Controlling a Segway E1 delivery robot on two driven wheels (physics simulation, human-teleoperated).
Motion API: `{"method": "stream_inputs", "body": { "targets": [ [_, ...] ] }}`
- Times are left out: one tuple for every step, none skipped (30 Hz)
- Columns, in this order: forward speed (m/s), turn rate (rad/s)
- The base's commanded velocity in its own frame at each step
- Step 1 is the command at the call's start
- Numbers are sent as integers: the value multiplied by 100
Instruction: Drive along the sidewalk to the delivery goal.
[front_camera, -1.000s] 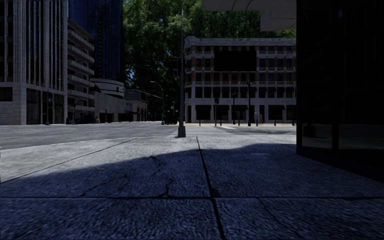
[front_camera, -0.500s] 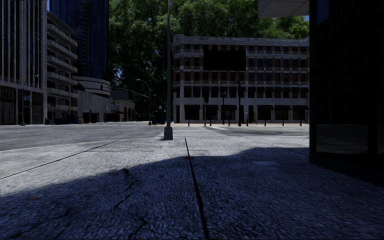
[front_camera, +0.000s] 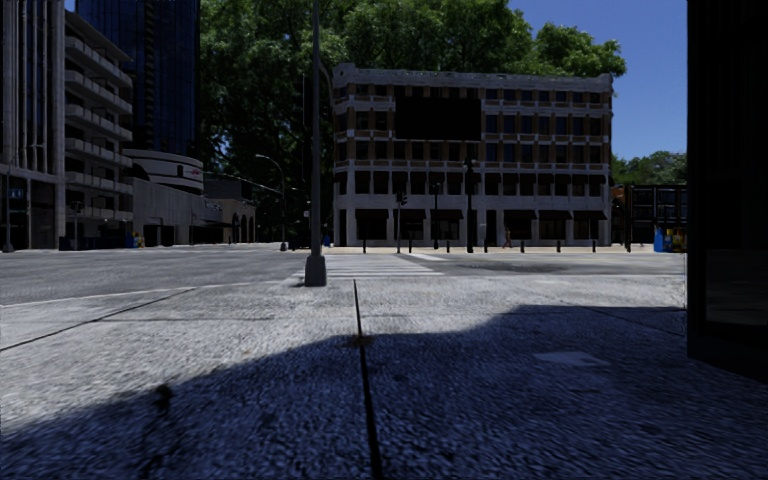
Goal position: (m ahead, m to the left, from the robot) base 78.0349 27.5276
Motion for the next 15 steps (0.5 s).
{"method": "stream_inputs", "body": {
  "targets": [
    [200,0],
    [200,0],
    [200,0],
    [200,0],
    [200,0],
    [200,0],
    [200,0],
    [200,0],
    [200,0],
    [200,0],
    [200,0],
    [200,0],
    [200,0],
    [200,0],
    [200,0]
  ]
}}
